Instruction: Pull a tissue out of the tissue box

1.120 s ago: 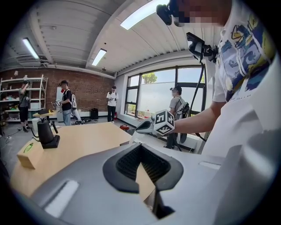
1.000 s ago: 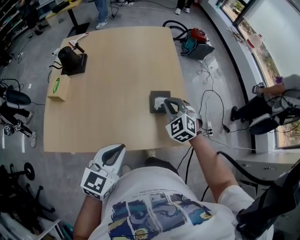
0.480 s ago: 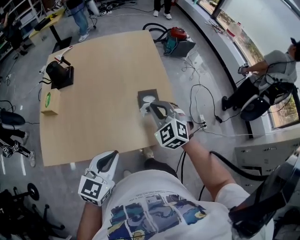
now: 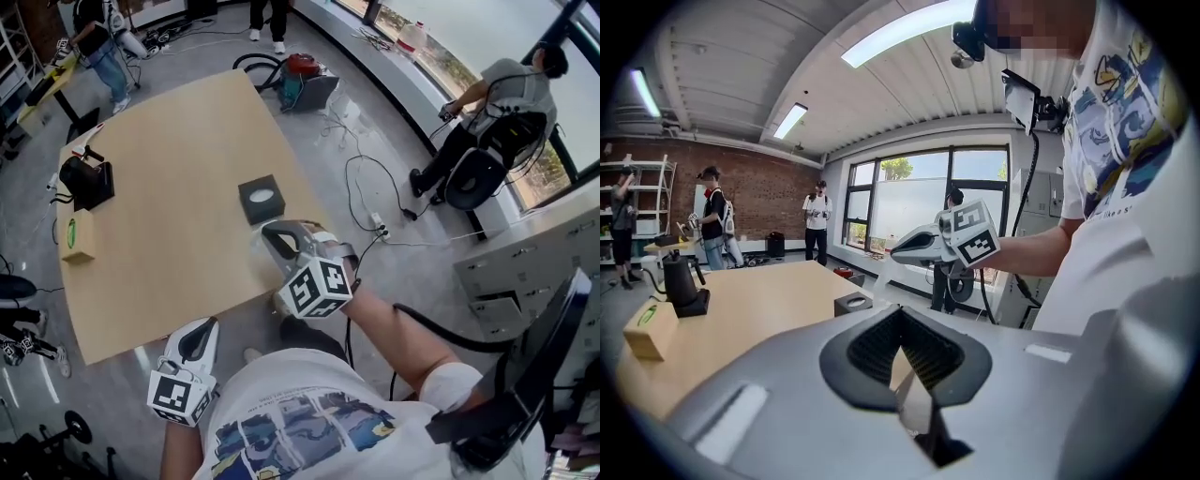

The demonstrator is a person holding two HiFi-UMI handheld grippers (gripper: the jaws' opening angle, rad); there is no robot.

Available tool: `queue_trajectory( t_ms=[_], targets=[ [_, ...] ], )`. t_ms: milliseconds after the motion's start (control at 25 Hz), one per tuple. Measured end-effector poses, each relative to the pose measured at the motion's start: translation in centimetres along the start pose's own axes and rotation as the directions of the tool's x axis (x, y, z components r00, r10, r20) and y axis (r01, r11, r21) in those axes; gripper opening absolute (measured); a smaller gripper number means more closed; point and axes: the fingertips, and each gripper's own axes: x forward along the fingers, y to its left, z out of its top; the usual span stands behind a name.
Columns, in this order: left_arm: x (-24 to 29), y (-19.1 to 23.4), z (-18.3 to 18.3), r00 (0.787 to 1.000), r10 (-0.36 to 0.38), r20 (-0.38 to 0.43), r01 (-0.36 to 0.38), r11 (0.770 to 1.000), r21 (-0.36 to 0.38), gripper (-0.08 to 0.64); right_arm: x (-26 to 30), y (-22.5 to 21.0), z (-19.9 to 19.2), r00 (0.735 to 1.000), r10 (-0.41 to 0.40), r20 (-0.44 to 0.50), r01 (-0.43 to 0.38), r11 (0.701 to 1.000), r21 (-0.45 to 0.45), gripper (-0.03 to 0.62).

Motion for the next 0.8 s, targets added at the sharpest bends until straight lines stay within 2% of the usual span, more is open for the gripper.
queue_trajectory(
  t_ms=[480, 800],
  targets=[
    [-2.4, -2.3, -1.2, 0.999, -0.053, 0.0, 0.053, 0.998, 0.017, 0.002, -6.0, 3.5, 1.9, 1.0, -0.018, 0.011, 0.017, 0.998, 0.067, 0.003],
    [-4.5, -2.0, -2.6, 0.999, -0.041, 0.002, 0.041, 0.999, 0.001, 0.002, -8.7, 5.0, 4.2, 0.999, -0.018, 0.032, 0.015, 0.997, 0.079, 0.003]
  ],
)
